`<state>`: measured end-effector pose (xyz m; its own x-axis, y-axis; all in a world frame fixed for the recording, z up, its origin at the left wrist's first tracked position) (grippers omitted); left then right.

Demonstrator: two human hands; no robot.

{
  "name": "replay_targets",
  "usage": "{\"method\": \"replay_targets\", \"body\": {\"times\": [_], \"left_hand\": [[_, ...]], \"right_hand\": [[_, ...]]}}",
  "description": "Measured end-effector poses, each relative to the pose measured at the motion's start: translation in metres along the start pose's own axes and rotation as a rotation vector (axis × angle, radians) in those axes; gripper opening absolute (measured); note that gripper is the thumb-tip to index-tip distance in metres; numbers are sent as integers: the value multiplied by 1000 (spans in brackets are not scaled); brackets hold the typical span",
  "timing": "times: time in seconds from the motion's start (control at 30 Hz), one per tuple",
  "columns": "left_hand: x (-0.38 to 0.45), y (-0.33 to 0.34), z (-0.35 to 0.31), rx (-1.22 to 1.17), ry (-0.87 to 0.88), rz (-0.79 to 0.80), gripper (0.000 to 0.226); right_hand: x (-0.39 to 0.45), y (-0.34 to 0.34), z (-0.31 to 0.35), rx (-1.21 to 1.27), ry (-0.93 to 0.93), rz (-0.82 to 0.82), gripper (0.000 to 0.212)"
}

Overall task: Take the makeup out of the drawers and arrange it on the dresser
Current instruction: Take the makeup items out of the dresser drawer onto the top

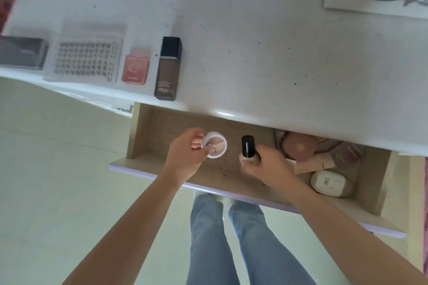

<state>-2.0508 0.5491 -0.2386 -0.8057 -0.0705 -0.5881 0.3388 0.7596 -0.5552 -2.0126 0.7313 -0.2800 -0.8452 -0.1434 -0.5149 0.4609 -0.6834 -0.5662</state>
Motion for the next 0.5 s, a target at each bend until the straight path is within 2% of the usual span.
{"method": "replay_targets", "body": {"times": [0.13,0.23,0.3,0.4,0.5], "left_hand": [[-6,-41,-39,-176,106,-166,30],[7,-63,-70,-59,145,-321,33],[24,-68,-88,73,156,-325,35],[48,-66,-105,231,148,-280,35],[64,-60,-111,337,129,-233,30]], "right_hand": [[-12,-42,50,214,-234,-120,15],[-2,-76,84,334,-321,-168,7],[15,-91,96,460,-272,-240,5],[45,-104,100,496,-131,-345,18],[63,-107,100,452,-56,-320,36]]}}
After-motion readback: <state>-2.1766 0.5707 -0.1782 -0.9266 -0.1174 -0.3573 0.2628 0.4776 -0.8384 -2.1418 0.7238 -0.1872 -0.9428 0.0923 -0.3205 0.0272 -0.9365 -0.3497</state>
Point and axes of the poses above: each hand's wrist, its own x-axis towards the middle knuckle, its own y-axis out of the palm, z = x × y, the point moved 3 cm from there along x, towards the middle knuckle, and after that the axes turned 7 degrees about -y, right-handed, at the moved point
